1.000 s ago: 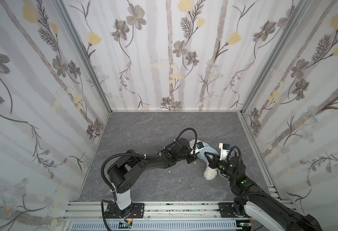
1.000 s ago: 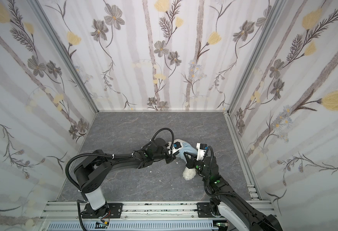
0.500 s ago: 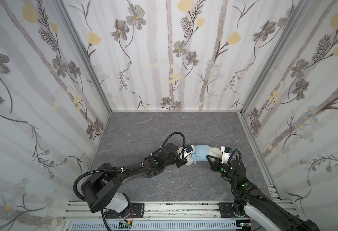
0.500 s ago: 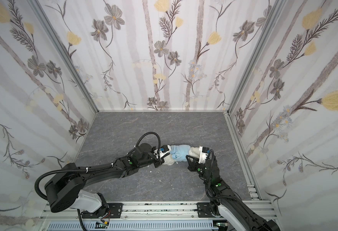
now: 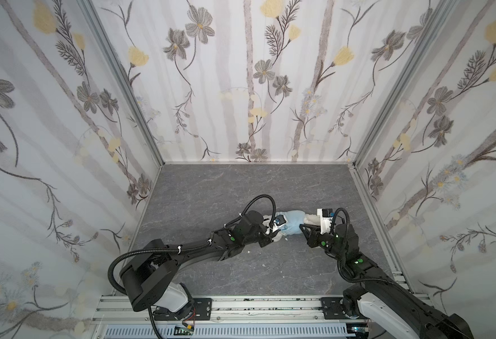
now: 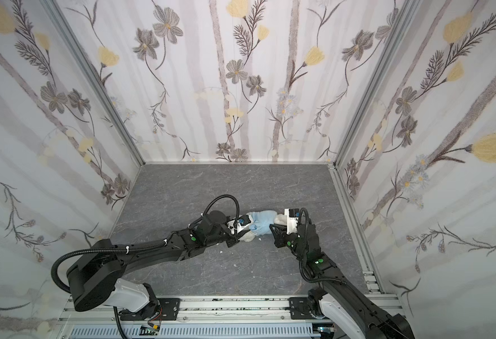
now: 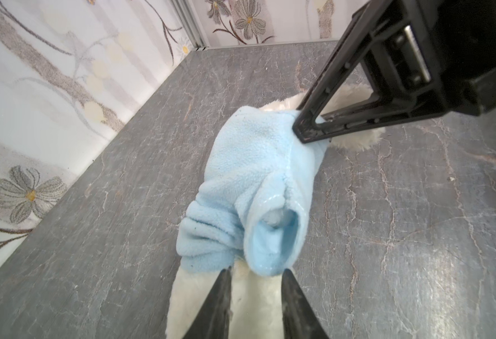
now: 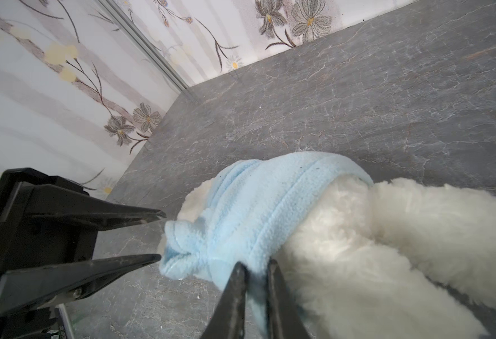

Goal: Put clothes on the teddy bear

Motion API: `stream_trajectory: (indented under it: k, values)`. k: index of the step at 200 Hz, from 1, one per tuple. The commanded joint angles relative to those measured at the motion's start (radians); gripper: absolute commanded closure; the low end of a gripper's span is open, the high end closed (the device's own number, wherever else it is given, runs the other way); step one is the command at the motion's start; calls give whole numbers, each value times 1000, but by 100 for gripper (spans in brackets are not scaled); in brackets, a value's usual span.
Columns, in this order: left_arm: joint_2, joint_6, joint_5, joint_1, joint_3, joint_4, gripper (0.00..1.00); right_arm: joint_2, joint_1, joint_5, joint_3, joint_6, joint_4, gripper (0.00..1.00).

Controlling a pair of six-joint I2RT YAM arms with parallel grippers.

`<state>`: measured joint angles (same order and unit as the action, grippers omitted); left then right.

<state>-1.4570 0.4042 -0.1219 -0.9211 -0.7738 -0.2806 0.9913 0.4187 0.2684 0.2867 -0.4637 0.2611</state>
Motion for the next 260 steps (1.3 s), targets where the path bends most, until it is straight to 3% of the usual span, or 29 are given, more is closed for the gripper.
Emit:
stream_trajectory:
  k: [1,19,33,86,98,148,170,208,237,260]
  values:
    - [30,-90,17,0,-1,12,60,39,0,-47,41,57,-62,84]
    - [63,-69,-1,-4,20,17,53,75,-7,-60,59,65,-47,100]
    - [79,-7,9,-24,28,20,53,93,-14,-45,65,62,-30,100]
    - [-41,138,13,-63,-84,11,95,101,-19,-24,71,69,-45,100]
    - [-80,172,42,-62,-111,11,100,95,-20,-22,68,68,-45,100]
    - [-195,257,83,-55,-181,27,100,89,-21,-10,55,65,-33,100]
    - [-234,287,32,-49,-205,47,100,99,-20,1,54,56,-19,100]
    - [-291,294,-102,-29,-264,23,84,116,-18,54,41,3,43,100]
    - [-335,267,-131,6,-301,-12,86,126,-21,64,51,7,30,100]
    - [-352,255,-147,37,-277,-18,94,83,-30,9,85,60,-72,78]
